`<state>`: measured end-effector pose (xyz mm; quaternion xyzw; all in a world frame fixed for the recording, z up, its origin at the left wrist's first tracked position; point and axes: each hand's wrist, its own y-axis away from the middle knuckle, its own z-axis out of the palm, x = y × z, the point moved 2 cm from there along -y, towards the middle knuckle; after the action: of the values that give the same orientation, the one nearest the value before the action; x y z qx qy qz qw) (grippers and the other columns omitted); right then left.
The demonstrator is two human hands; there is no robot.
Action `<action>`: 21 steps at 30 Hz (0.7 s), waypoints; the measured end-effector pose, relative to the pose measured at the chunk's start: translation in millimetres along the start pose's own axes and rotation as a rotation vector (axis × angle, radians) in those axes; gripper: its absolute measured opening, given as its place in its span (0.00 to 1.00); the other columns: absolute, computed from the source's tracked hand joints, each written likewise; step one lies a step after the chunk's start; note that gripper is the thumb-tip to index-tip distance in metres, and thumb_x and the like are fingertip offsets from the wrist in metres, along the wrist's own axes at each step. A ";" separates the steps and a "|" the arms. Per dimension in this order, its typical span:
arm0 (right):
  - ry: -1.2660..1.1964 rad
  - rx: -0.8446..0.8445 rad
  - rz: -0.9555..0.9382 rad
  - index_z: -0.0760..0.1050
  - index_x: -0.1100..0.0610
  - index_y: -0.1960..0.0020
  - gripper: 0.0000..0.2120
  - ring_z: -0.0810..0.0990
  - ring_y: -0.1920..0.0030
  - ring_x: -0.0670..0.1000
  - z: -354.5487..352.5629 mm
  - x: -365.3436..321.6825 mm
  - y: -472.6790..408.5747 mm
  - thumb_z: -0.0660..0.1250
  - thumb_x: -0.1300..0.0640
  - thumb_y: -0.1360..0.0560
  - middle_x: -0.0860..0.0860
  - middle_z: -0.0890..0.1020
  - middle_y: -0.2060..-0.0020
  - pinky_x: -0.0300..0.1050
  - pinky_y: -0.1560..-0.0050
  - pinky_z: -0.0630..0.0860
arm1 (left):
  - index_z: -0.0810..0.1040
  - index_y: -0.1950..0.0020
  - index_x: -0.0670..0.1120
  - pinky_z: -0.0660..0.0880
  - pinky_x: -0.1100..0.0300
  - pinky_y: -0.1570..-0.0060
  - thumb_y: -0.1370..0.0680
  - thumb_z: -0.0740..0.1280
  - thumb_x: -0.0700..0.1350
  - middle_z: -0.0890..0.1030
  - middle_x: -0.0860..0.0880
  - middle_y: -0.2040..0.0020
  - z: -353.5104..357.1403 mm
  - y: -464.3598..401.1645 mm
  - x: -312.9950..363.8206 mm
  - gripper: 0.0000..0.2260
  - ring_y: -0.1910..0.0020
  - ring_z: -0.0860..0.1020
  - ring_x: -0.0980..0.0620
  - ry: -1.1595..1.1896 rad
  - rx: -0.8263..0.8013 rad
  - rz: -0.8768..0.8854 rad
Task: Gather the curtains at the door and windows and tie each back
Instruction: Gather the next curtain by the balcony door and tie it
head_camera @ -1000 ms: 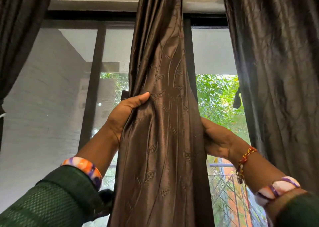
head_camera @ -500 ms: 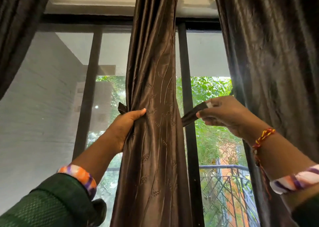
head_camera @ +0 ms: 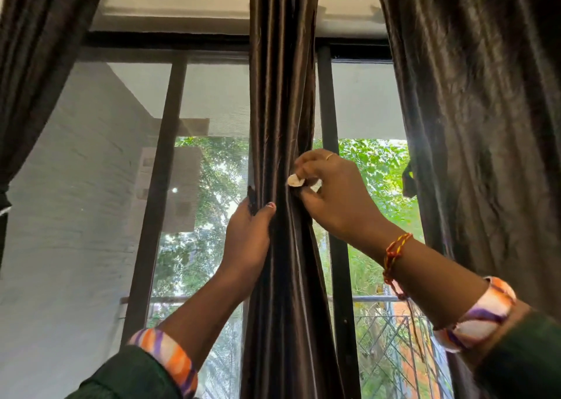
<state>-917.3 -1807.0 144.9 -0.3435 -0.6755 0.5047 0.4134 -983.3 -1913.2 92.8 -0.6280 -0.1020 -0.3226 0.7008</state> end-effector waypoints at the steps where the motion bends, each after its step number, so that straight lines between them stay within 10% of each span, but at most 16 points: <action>1: 0.000 -0.008 -0.051 0.82 0.64 0.59 0.08 0.79 0.57 0.51 -0.4 -4.7 -2.0 0.65 0.69 0.33 0.57 0.82 0.52 0.27 0.59 0.70 | 0.78 0.54 0.48 0.77 0.54 0.54 0.22 0.61 0.42 0.82 0.48 0.58 -2.4 -0.9 0.4 0.06 0.56 0.81 0.50 -0.098 0.004 0.039; 8: 0.275 -0.198 -0.521 0.80 0.60 0.57 0.07 0.79 0.51 0.58 6.1 -29.4 -17.2 0.64 0.65 0.31 0.56 0.84 0.54 0.47 0.56 0.75 | 0.76 0.57 0.32 0.68 0.50 0.65 0.29 0.56 0.42 0.78 0.32 0.58 -7.2 -1.9 19.2 0.15 0.64 0.74 0.41 -0.449 -0.006 0.275; 15: 0.184 -0.367 -0.250 0.75 0.57 0.47 0.07 0.78 0.53 0.62 5.4 -26.9 -34.6 0.62 0.60 0.24 0.58 0.81 0.56 0.46 0.58 0.71 | 0.78 0.58 0.46 0.78 0.59 0.55 0.21 0.56 0.35 0.81 0.47 0.60 -23.7 -0.3 13.6 0.13 0.60 0.79 0.51 -0.063 -0.156 0.051; 17: 0.174 -0.391 -0.207 0.76 0.58 0.46 0.09 0.79 0.49 0.61 6.0 -28.6 -37.8 0.63 0.60 0.24 0.57 0.82 0.52 0.49 0.52 0.74 | 0.80 0.57 0.51 0.81 0.50 0.56 0.22 0.59 0.36 0.83 0.50 0.61 -32.6 -1.5 17.5 0.14 0.61 0.82 0.47 -0.193 -0.079 0.256; 21: 0.061 -0.385 -0.042 0.79 0.66 0.52 0.10 0.80 0.54 0.57 4.8 -30.5 -45.9 0.65 0.61 0.27 0.60 0.82 0.56 0.47 0.57 0.73 | 0.81 0.52 0.44 0.75 0.55 0.76 0.26 0.59 0.43 0.82 0.44 0.57 -47.0 -2.8 27.2 0.12 0.70 0.79 0.42 -1.186 0.011 1.041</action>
<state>-911.0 -1847.5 182.1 -0.4171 -0.7538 0.3469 0.3708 -976.3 -1966.5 101.0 -0.6588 -0.1530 0.4363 0.5935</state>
